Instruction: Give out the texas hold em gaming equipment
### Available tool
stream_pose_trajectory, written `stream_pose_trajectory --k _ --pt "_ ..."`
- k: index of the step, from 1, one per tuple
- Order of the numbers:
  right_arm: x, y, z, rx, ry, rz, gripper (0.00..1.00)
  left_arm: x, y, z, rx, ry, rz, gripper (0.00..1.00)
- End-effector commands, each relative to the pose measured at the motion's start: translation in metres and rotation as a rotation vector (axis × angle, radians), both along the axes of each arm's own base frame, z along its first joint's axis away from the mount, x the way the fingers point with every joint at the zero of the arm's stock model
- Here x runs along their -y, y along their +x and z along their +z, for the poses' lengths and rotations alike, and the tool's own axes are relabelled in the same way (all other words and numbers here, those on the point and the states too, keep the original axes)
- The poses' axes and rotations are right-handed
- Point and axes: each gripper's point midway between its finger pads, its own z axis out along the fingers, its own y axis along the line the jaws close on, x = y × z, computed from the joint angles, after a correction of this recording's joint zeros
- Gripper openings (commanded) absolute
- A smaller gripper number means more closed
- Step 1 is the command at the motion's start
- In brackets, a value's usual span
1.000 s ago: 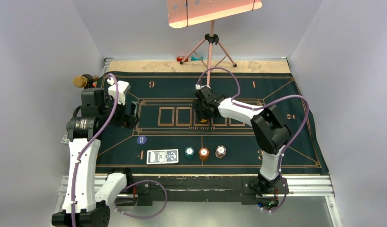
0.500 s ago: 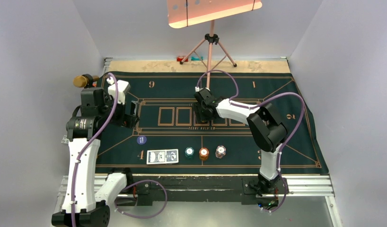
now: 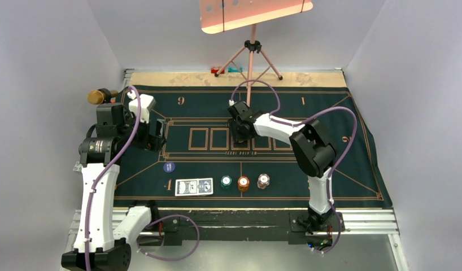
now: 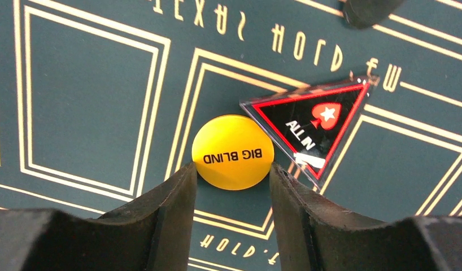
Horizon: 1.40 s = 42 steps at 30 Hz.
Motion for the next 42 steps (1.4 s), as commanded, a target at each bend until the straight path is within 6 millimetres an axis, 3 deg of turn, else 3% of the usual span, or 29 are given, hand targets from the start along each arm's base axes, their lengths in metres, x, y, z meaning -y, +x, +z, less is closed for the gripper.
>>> stream_pose_trajectory --k 1,9,16,20,24,29,35,42 --pt "-0.027 0.004 -0.009 -0.022 0.05 0.055 0.49 -0.002 0.008 0.02 0.072 -0.001 0.011 1.0" --pt "-0.069 0.022 -0.011 -0.032 0.081 0.12 0.48 -0.003 0.009 0.019 0.069 0.005 0.017 1.0" --pt "-0.11 0.059 -0.007 0.001 0.135 0.133 0.47 -0.006 0.011 0.017 0.065 0.026 0.019 1.0" --pt "-0.121 0.076 0.005 0.029 0.14 0.132 0.49 -0.006 0.013 0.016 0.057 0.02 0.018 1.0" --pt "-0.112 0.078 0.034 0.095 0.141 0.127 0.62 -0.005 0.013 0.017 0.059 0.017 0.017 1.0" --pt "-0.075 0.068 0.071 0.18 0.127 0.075 0.73 -0.004 0.012 0.018 0.061 0.01 0.013 1.0" --pt "-0.024 0.067 0.06 0.216 0.049 -0.027 0.74 -0.001 0.008 0.018 0.059 -0.003 0.006 1.0" --pt "-0.023 0.083 0.048 0.23 0.01 -0.03 0.68 -0.002 0.003 0.023 0.074 0.005 0.006 1.0"
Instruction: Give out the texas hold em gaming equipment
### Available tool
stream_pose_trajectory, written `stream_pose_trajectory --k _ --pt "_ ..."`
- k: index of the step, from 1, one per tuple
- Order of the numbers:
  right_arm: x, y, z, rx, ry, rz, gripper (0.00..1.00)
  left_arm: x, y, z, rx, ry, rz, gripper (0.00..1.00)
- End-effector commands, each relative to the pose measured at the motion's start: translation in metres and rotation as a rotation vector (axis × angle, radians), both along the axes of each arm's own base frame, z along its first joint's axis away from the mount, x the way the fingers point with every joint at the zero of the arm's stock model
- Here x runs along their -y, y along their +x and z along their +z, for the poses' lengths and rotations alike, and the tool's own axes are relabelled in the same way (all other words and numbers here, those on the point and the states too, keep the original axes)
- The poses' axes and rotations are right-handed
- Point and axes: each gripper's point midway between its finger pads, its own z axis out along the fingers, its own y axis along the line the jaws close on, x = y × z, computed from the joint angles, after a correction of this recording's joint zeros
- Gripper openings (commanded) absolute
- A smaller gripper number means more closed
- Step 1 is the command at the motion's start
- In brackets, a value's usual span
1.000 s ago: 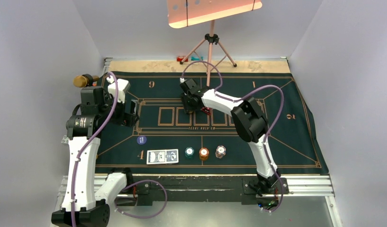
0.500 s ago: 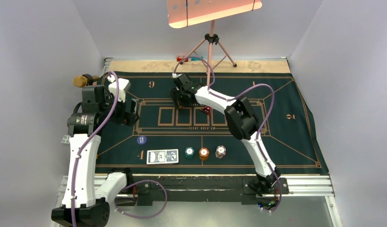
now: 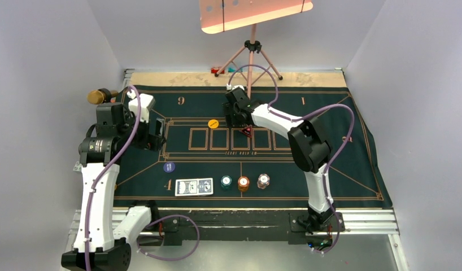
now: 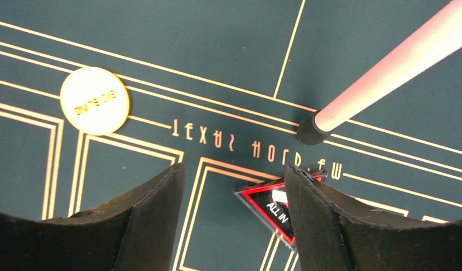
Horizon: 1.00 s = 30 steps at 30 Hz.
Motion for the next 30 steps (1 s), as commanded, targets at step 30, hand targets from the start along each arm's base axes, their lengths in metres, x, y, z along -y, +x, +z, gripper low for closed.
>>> stream_pose_trajectory --k 30 --pt "0.129 -0.094 -0.057 -0.182 -0.11 -0.247 0.46 0.0 -0.005 0.033 0.094 0.022 -0.029 1.0"
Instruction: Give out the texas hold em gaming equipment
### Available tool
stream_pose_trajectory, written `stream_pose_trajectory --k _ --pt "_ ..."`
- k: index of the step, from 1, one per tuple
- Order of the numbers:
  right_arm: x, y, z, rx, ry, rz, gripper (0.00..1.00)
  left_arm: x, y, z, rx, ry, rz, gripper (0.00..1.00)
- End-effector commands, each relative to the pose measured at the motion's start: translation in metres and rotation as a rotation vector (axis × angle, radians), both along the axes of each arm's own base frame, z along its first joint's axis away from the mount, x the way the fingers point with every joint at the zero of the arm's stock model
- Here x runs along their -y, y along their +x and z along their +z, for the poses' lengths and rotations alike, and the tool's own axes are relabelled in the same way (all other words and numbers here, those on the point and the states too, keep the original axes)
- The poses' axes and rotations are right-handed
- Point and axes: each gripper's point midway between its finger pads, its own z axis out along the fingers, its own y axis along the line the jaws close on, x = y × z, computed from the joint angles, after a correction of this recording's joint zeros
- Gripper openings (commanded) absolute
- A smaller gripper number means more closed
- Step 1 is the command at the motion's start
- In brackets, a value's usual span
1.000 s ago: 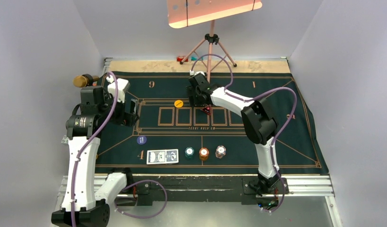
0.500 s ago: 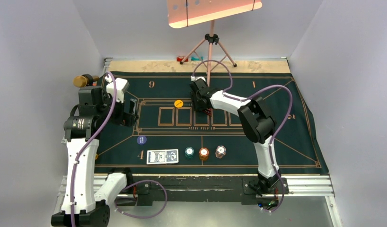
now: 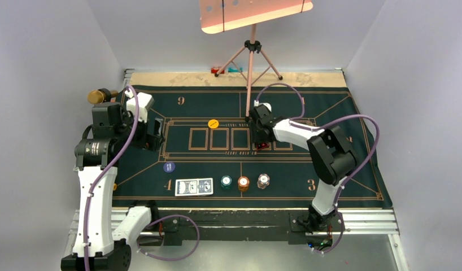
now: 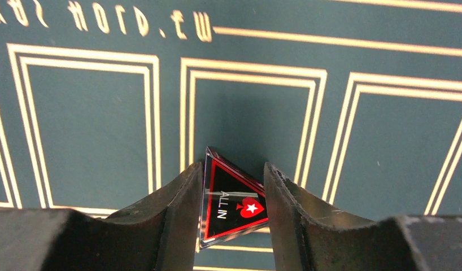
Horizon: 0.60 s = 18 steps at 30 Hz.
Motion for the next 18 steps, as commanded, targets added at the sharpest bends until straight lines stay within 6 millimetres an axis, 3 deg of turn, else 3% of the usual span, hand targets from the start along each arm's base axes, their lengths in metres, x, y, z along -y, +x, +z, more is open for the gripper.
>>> stream_pose_trajectory --k 1,9,18 --pt "0.032 -0.037 -0.011 -0.075 -0.068 -0.071 0.45 0.0 0.0 0.017 0.056 0.01 -0.014 1.0" --pt "0.054 -0.046 0.02 -0.052 -0.121 -0.129 0.41 0.001 -0.002 0.018 0.059 0.01 -0.029 1.0" --pt "0.1 -0.069 0.015 -0.113 -0.187 -0.226 0.39 0.002 0.001 0.019 0.061 0.017 -0.049 1.0"
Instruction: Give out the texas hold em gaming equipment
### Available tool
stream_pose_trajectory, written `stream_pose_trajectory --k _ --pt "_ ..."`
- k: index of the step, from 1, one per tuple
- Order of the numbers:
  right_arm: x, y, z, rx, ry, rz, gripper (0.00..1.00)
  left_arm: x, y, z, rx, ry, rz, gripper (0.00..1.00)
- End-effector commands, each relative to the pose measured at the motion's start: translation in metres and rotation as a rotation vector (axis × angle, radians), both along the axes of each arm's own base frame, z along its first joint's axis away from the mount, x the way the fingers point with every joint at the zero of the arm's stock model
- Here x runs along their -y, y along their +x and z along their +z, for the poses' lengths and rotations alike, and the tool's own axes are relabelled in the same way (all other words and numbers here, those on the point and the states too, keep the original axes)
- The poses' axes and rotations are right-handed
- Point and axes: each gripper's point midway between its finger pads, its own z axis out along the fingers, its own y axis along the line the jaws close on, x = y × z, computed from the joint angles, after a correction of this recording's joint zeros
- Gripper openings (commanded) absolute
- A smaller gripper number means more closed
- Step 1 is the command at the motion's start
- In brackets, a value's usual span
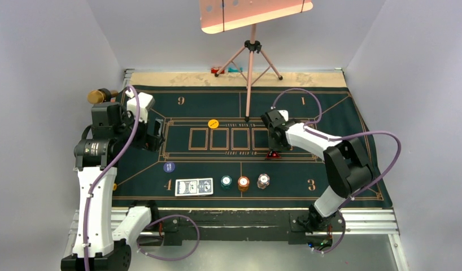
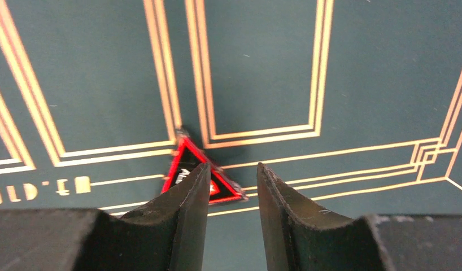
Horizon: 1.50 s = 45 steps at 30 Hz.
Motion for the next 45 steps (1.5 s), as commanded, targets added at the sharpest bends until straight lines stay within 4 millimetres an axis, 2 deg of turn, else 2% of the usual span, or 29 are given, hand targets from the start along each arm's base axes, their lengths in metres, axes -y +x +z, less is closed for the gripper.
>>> stream_pose_trajectory --k 1,4,6,9,11,15,19,27,32,40,45 --pt "0.029 -0.016 0.0 -0.024 -0.057 -0.078 0.39 0.002 0.001 0.018 0.05 0.003 -0.028 1.0" --pt "0.029 -0.014 0.006 0.009 -0.035 -0.099 0.38 0.004 0.002 0.019 0.052 -0.004 -0.035 1.0" --pt "0.024 -0.002 0.021 0.074 -0.007 -0.106 0.42 0.004 0.002 0.019 0.051 -0.01 -0.034 1.0" --pt "0.008 0.013 0.045 0.137 0.04 -0.071 0.49 0.005 0.0 0.02 0.054 -0.011 -0.034 1.0" --pt "-0.005 0.019 0.052 0.154 0.061 -0.042 0.55 0.004 -0.002 0.021 0.06 -0.005 -0.031 1.0" --pt "-0.028 0.02 0.043 0.131 0.067 0.013 0.63 0.002 -0.004 0.021 0.063 0.006 -0.03 1.0" --pt "-0.035 0.011 0.02 0.082 0.054 0.024 0.64 0.002 -0.006 0.022 0.062 0.012 -0.031 1.0" --pt "-0.029 -0.01 -0.006 0.007 0.057 0.014 0.62 0.002 -0.004 0.025 0.064 0.014 -0.033 1.0" --pt "-0.017 -0.026 -0.017 -0.049 0.033 -0.016 0.6 0.001 -0.003 0.029 0.069 0.019 -0.034 1.0" --pt "0.021 -0.043 -0.017 -0.073 -0.027 -0.154 0.55 0.0 -0.003 0.034 0.079 0.031 -0.039 1.0" --pt "0.031 -0.046 -0.009 -0.073 -0.046 -0.217 0.53 0.002 -0.004 0.034 0.072 0.022 -0.048 1.0"
